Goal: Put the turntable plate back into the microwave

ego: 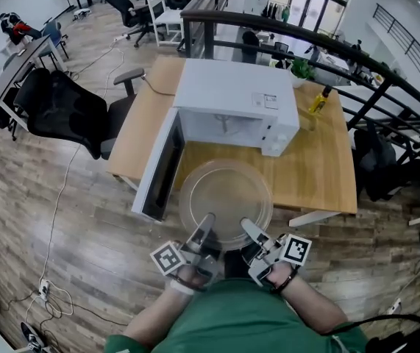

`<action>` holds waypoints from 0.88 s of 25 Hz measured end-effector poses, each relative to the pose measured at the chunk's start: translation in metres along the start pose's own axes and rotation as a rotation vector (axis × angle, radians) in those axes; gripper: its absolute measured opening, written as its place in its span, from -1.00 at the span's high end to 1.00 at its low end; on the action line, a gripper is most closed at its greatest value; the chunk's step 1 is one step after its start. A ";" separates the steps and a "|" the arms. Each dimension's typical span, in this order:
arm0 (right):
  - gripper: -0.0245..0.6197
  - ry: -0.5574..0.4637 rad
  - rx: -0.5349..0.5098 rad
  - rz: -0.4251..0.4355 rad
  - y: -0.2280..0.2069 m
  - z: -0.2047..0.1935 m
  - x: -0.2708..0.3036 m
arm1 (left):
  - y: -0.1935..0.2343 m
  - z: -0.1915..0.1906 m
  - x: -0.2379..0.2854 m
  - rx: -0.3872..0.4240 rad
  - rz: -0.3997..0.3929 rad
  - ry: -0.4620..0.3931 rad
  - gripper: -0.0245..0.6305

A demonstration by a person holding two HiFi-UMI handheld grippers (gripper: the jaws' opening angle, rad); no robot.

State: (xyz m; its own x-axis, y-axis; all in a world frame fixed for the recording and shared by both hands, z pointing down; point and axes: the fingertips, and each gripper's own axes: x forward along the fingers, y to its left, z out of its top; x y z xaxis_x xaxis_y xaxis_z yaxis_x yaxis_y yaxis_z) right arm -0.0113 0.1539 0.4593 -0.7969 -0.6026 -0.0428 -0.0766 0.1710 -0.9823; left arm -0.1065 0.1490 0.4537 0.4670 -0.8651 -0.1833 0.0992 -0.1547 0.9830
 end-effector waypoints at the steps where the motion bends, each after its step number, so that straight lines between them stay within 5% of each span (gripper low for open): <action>1: 0.77 0.004 0.004 0.002 -0.003 0.007 0.006 | 0.002 0.004 0.007 -0.003 0.005 -0.009 0.78; 22: 0.77 0.137 0.094 0.017 -0.096 0.141 0.110 | 0.091 0.082 0.151 0.063 0.114 -0.073 0.78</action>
State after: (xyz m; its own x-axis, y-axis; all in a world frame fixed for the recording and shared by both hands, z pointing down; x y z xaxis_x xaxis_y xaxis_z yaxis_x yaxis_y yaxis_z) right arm -0.0070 -0.0381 0.5234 -0.8725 -0.4870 -0.0400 -0.0116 0.1027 -0.9946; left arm -0.0995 -0.0345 0.5165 0.4068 -0.9108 -0.0709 -0.0069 -0.0807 0.9967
